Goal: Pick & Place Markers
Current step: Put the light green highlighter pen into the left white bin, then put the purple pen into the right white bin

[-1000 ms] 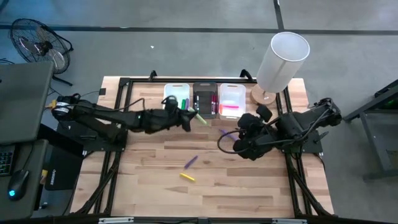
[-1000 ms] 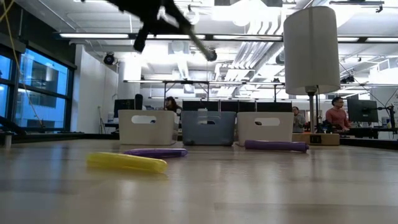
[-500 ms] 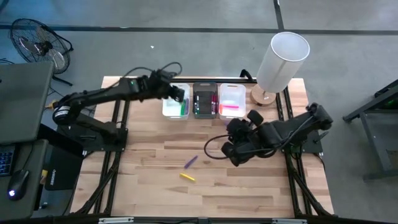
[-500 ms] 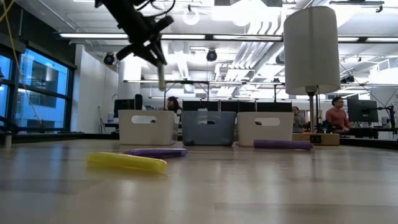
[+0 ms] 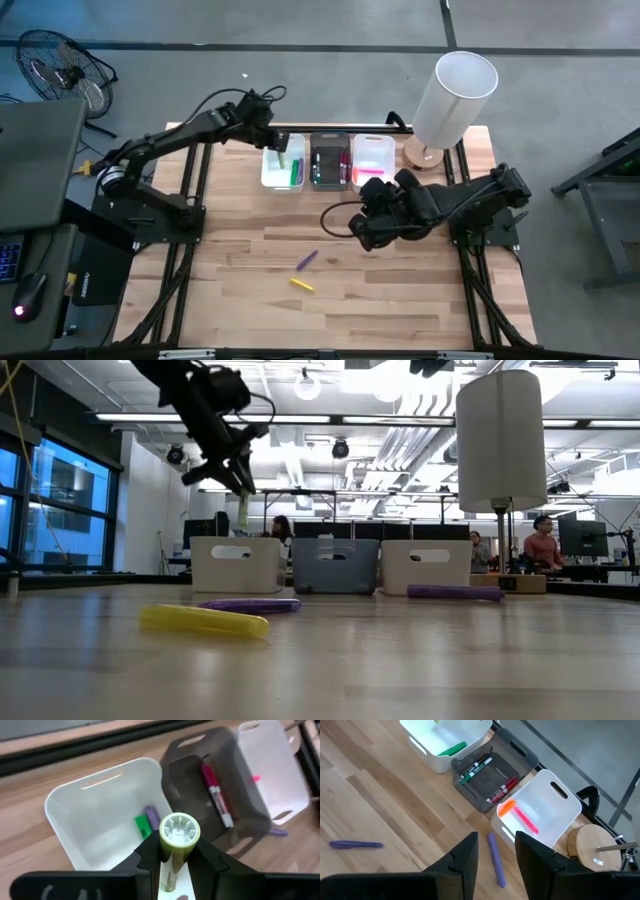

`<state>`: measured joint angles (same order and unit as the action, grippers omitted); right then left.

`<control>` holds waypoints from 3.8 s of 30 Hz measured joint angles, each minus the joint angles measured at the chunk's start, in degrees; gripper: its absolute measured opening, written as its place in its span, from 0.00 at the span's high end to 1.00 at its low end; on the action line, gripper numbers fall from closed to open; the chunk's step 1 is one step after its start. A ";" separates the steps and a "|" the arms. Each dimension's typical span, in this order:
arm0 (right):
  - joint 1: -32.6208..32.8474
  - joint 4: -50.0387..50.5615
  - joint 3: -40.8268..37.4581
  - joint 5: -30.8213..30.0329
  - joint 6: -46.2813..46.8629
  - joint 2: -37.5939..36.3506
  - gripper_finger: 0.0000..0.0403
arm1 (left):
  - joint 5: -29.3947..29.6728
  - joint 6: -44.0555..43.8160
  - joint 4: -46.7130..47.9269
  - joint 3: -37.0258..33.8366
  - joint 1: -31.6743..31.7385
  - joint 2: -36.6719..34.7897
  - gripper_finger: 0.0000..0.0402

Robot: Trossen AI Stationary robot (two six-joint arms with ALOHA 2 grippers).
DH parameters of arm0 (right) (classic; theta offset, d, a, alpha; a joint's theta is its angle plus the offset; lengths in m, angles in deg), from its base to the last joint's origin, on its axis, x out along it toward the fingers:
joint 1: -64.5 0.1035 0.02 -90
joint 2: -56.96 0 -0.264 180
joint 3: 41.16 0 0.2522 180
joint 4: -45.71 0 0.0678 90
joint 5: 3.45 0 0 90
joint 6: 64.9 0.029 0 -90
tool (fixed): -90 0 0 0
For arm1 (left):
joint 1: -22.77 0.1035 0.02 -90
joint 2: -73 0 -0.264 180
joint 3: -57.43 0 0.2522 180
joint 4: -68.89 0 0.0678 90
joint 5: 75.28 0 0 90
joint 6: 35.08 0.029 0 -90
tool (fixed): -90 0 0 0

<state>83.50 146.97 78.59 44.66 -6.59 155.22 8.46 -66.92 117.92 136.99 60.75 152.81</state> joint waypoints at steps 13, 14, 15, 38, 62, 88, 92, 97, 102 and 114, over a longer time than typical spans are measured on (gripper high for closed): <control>-0.28 -0.23 0.00 0.44 0.15 0.00 0.71 | 1.27 0.55 -0.86 0.00 0.29 3.65 0.71; -0.28 -0.23 0.00 0.45 0.15 0.00 0.71 | 1.27 0.55 -1.08 0.00 0.29 3.65 0.70; -0.26 -0.23 0.00 0.46 0.16 0.00 0.71 | 1.28 0.53 -1.21 0.00 0.29 3.65 0.69; -0.21 0.29 0.00 3.45 -0.89 -0.02 0.71 | -0.01 0.27 -0.82 0.00 -5.63 2.68 0.68; 2.23 -7.22 -0.04 10.86 -8.85 4.75 0.71 | 3.52 -3.64 -3.17 0.00 -34.40 -1.05 0.68; 12.54 -0.40 -0.04 5.98 -0.48 4.26 0.71 | 8.63 -13.83 -7.29 0.00 -54.22 12.01 0.62; 14.90 1.38 -0.04 5.09 3.29 4.26 0.71 | 8.07 -15.12 -8.09 0.07 -54.11 15.61 0.51; 17.33 2.46 -0.04 5.04 6.25 4.26 0.71 | 5.81 -15.01 -7.77 0.20 -54.07 18.75 0.42; 19.57 2.50 -0.04 5.11 8.86 4.26 0.71 | 4.49 -16.78 -7.18 0.07 -54.09 22.10 0.43; 22.91 2.50 -0.02 4.69 11.90 4.26 0.71 | 6.93 -18.37 -6.74 0.28 -53.92 26.56 0.49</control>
<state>106.41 149.47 78.57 49.36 5.31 159.48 15.38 -85.29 111.18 137.27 6.83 179.37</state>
